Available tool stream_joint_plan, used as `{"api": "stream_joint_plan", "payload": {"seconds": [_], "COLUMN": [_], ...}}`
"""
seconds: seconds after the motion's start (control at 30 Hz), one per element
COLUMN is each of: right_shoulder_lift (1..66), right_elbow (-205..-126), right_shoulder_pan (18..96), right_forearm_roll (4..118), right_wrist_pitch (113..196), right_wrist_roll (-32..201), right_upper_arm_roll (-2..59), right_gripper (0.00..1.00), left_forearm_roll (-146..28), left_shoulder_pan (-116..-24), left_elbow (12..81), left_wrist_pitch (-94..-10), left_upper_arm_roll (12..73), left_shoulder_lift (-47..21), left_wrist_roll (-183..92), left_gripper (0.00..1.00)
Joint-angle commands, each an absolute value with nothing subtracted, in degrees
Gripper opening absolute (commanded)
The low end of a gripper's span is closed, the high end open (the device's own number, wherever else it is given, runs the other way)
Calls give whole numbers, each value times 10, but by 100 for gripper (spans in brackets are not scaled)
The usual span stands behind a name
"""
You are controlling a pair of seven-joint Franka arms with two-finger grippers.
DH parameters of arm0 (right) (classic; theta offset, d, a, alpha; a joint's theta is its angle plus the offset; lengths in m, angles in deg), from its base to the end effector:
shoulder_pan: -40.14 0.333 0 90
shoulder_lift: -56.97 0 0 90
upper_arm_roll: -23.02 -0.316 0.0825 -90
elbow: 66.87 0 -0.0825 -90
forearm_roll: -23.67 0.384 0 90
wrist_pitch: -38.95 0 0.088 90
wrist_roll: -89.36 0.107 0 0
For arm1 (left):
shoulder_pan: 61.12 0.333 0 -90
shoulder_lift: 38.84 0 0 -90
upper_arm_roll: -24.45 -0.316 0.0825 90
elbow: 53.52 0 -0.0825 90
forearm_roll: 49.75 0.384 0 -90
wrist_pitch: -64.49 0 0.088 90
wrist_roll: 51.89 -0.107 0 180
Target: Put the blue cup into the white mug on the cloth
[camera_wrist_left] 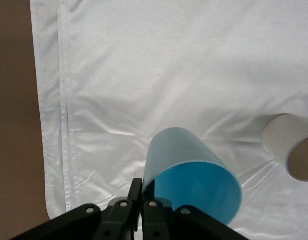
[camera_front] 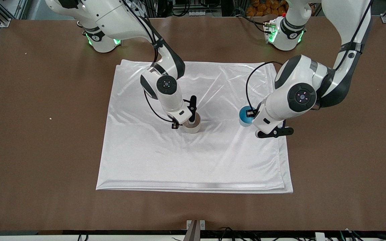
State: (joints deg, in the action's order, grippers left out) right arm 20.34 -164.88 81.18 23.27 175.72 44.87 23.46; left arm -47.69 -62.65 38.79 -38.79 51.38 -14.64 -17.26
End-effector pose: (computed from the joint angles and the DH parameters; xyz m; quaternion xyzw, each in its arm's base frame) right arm 0.5144 0.4415 0.2226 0.7344 0.6785 0.0184 0.0053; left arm 0.5836 -0.2740 0.3906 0.9911 0.0568 -0.1192 0.0178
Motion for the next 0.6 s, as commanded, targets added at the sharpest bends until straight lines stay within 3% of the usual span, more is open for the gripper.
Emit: {"api": "stream_joint_plan", "payload": {"seconds": [0.0,0.07,0.27,0.57], "right_shoulder_lift": [201,202,224,273], "right_elbow": [-1635,-1635,-1631,-1632], "right_shoulder_pan": [811,807,805,800], "right_forearm_roll": [224,225,223,224], "right_wrist_pitch": [1750,1749,1746,1676], "right_wrist_roll": [454,453,455,453], "right_upper_arm_roll": [238,239,242,260], "right_gripper": [48,58,65,71], "left_forearm_roll": [-490,-490,-496,-496], "left_shoulder_pan": [-638,-644,-669,-697], "left_elbow": [385,385,385,374], "left_wrist_pitch": [-386,-388,-390,-403], "left_upper_arm_roll": [513,513,513,513], "left_shoulder_lift": [-147,-143,-134,-120], "left_wrist_roll": [-150,-140,-111,-77], "left_gripper": [0,0,0,0]}}
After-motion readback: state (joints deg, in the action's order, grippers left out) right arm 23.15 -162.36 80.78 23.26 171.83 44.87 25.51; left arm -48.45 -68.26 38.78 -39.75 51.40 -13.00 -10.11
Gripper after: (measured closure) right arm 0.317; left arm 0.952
